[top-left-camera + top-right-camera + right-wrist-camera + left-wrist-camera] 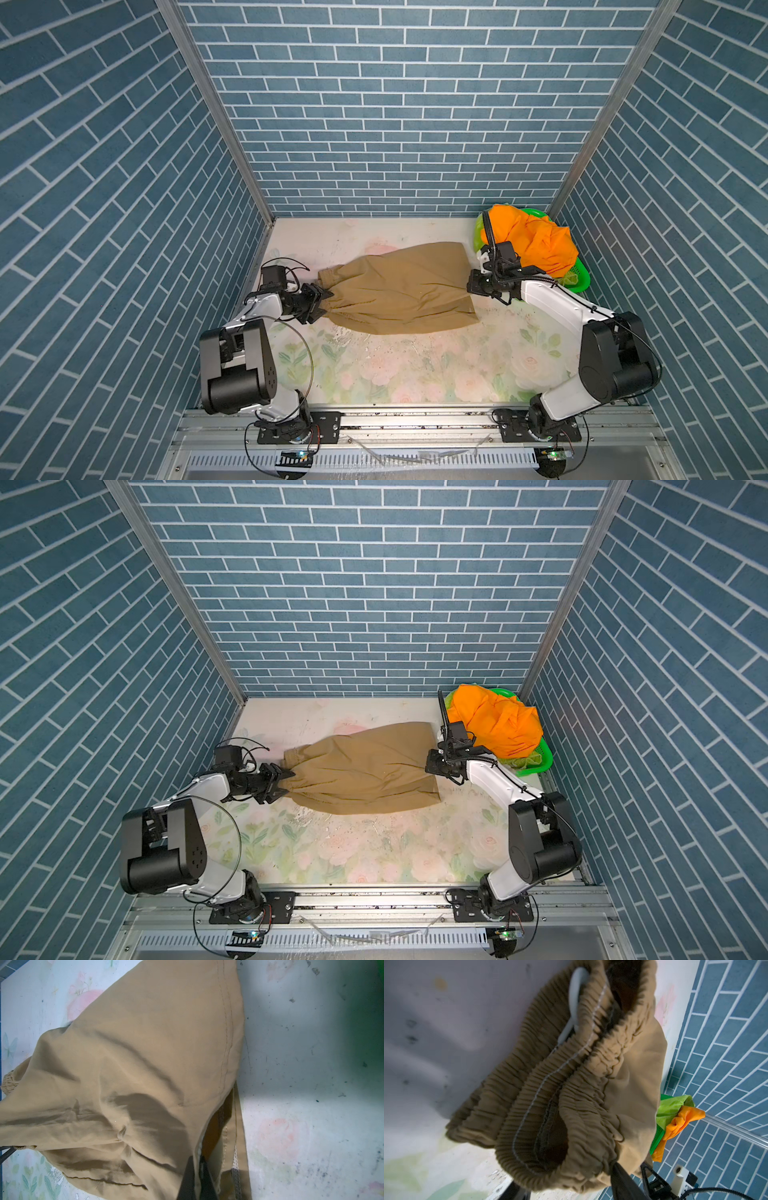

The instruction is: Fold and stack the shorts

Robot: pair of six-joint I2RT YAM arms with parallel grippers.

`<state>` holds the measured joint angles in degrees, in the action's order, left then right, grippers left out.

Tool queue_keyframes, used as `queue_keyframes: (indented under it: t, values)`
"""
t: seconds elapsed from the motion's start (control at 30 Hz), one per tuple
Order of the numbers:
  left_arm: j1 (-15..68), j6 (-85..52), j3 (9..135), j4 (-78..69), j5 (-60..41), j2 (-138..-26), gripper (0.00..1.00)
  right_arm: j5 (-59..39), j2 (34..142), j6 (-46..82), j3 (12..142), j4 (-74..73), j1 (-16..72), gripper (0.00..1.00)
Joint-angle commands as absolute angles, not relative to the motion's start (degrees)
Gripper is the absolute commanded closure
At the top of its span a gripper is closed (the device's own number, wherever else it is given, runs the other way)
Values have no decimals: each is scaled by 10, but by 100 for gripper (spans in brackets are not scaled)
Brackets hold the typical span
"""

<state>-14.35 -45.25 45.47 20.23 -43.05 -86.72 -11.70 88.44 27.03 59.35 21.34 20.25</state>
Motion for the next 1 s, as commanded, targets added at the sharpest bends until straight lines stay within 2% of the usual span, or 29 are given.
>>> queue_keyframes:
  t: [0.0, 0.07, 0.13, 0.37, 0.6, 0.97]
  values:
    - [-154, -428, 461, 201, -421, -875, 48, -118, 871, 272, 591, 211, 206, 100]
    - [-155, -418, 464, 207, -419, -877, 53, -117, 872, 272, 591, 210, 206, 100]
    - [-157, -412, 463, 207, -420, -881, 61, -117, 873, 272, 593, 208, 206, 100]
    - [-158, -391, 487, 220, -424, -869, 100, -116, 868, 271, 607, 221, 206, 100]
    - [-178, -319, 584, 323, -377, -843, 100, -114, 812, 270, 631, 258, 210, 100]
    - [-202, -332, 456, 245, -410, -849, 100, -86, 774, 308, 479, 220, 268, 100]
